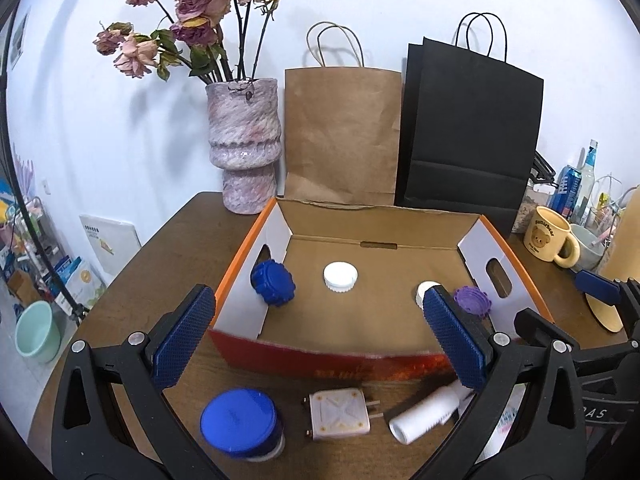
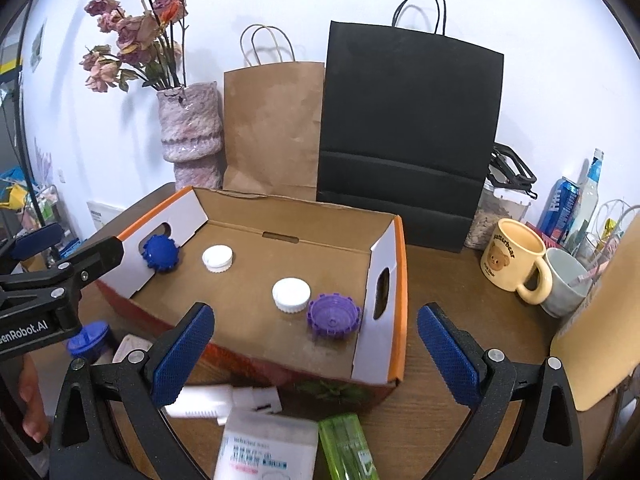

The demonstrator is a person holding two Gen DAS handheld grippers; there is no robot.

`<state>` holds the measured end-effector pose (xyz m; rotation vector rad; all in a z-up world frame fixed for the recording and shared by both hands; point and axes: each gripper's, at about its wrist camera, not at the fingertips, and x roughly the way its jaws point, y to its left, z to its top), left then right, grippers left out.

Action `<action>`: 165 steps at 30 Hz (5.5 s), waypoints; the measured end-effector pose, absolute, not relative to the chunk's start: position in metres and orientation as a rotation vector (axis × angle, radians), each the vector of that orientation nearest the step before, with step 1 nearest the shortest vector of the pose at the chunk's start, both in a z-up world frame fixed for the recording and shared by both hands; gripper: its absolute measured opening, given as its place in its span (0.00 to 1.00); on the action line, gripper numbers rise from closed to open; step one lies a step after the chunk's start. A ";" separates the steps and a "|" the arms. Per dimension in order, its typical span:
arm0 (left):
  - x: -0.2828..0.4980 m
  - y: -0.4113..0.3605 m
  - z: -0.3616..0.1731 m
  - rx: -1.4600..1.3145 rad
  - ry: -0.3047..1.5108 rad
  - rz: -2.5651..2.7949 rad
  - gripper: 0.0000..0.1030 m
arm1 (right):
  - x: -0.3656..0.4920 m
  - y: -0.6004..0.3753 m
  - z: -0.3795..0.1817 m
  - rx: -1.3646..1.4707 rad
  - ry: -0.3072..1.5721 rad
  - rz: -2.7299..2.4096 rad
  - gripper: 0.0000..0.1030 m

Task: Organize rigid objects
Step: 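Withdraw both open tools from the box back over the table, then grasp green spray bottle with right tool while left tool approaches blue jar lid, then lift blue jar lid with left tool while right tool carries spray bottle over box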

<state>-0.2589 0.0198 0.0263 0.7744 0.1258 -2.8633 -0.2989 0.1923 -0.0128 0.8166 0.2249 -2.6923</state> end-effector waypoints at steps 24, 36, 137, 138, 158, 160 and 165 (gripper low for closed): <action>-0.198 0.035 0.008 0.822 0.122 -2.827 1.00 | -0.242 0.243 -0.023 0.828 0.204 -2.660 1.00; -0.185 0.033 -0.013 0.889 0.102 -2.797 1.00 | -0.234 0.271 -0.040 0.886 0.211 -2.619 1.00; -0.217 -0.061 -0.043 1.117 0.395 -2.756 0.62 | -0.217 0.224 -0.063 0.888 0.165 -2.746 0.33; -0.215 -0.062 -0.042 1.104 0.389 -2.757 0.62 | -0.216 0.224 -0.062 0.884 0.162 -2.745 0.33; -0.208 -0.021 -0.006 0.956 0.199 -2.839 0.62 | -0.224 0.207 -0.044 0.818 0.136 -2.721 0.33; -0.211 -0.016 -0.003 0.955 0.195 -2.845 0.62 | -0.228 0.204 -0.041 0.804 0.136 -2.719 0.33; -0.220 -0.003 0.004 0.933 0.180 -2.865 0.62 | -0.239 0.195 -0.032 0.768 0.129 -2.712 0.33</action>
